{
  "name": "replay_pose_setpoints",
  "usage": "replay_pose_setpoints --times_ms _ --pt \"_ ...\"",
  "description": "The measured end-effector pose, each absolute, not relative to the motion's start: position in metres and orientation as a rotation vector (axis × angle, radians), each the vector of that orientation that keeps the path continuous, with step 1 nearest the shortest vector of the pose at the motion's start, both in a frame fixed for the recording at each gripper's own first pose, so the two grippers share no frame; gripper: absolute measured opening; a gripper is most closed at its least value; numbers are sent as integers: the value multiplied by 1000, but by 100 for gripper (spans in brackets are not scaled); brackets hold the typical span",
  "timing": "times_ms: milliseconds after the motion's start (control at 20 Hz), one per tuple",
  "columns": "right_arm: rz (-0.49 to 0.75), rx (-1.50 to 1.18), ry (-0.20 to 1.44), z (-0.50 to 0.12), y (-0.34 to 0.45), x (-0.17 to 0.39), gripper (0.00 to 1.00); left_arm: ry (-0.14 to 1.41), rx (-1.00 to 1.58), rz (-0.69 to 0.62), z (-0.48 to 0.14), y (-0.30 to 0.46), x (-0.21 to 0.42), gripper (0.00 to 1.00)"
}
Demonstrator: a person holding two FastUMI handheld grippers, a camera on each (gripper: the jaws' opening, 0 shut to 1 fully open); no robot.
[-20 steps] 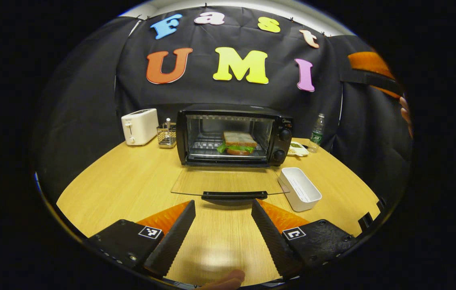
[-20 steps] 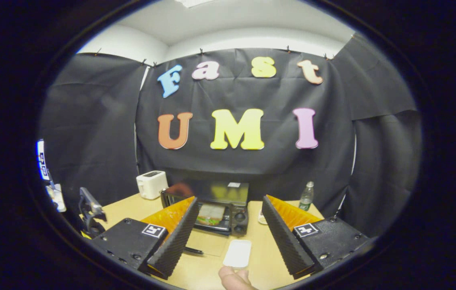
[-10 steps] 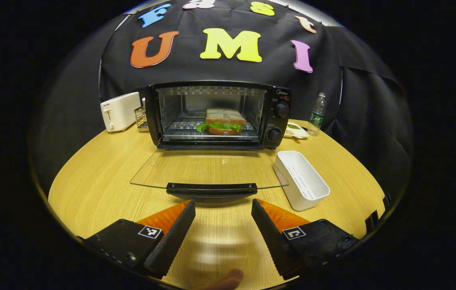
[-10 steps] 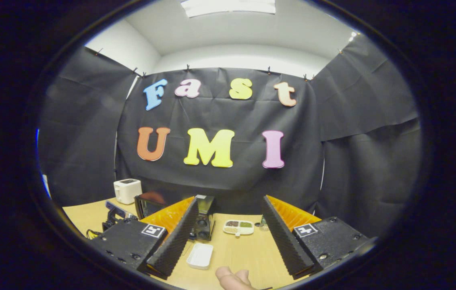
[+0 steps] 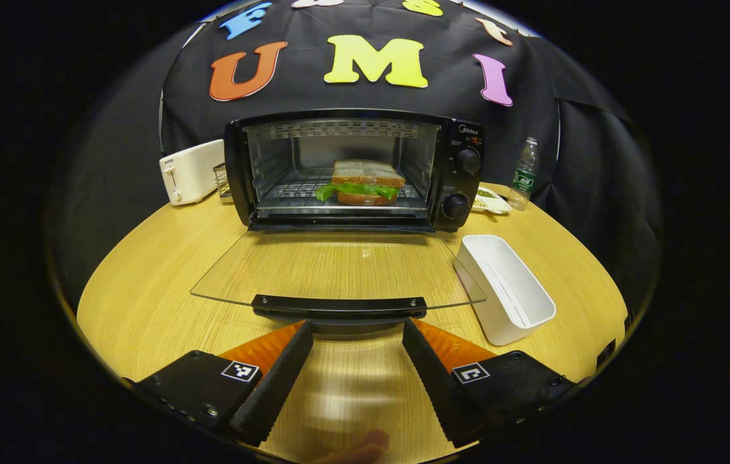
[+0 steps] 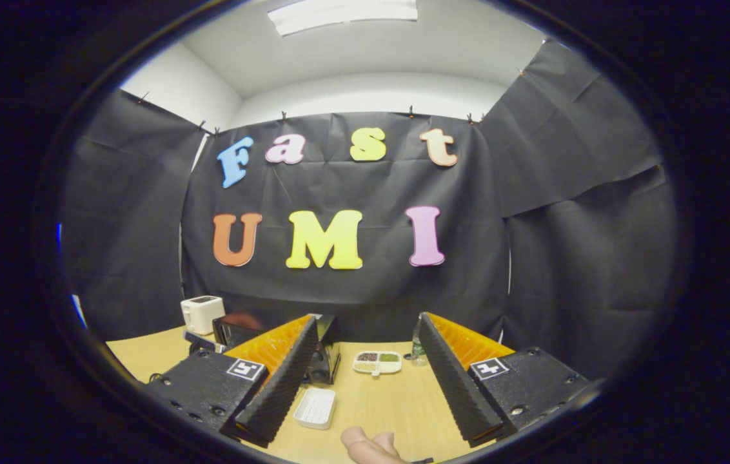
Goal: Open the electric oven with the left hand, put the food in, and close the electric oven.
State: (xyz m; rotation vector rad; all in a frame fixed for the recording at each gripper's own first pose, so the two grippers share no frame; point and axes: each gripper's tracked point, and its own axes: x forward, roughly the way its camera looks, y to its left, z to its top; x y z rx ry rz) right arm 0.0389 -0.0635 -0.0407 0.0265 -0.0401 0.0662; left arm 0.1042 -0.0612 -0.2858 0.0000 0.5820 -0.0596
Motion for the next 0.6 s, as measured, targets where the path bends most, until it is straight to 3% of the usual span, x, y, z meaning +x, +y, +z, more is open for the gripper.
replay_pose_setpoints --times_ms 600 --pt "59 61 -61 -46 -71 49 99 551 1 -64 -269 -62 108 92"
